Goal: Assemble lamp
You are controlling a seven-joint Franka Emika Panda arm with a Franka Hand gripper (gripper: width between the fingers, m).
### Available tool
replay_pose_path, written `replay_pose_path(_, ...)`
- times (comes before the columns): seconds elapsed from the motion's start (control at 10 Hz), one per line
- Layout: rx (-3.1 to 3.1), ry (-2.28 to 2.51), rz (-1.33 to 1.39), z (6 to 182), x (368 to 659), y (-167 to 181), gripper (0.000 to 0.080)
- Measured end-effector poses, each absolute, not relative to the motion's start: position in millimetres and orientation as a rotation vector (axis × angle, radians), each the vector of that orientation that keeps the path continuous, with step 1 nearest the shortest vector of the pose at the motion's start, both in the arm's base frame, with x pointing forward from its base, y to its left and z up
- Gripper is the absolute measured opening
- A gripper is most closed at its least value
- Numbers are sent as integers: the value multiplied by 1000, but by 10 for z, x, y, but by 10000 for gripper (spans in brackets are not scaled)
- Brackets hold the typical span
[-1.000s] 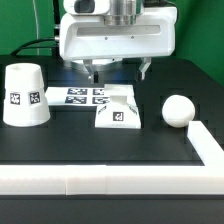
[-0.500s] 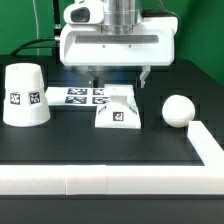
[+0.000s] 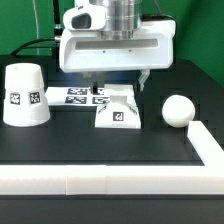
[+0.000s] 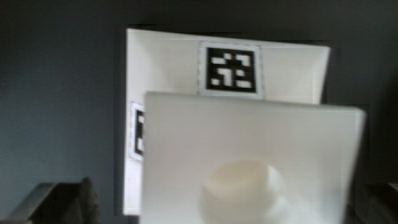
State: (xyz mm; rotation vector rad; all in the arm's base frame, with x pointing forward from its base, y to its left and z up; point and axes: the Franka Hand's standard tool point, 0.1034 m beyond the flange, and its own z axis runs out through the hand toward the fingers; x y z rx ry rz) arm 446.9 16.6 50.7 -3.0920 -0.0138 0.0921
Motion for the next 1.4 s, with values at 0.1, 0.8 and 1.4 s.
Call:
replay_pose_path(0.1,-3092,-19,96,493,4459,182,700)
replay_pose_path(0.8,-3091,-33,96,500,4466,223,532)
replay_pose_path(1.4,-3089,-36,81,500,4566,243,534)
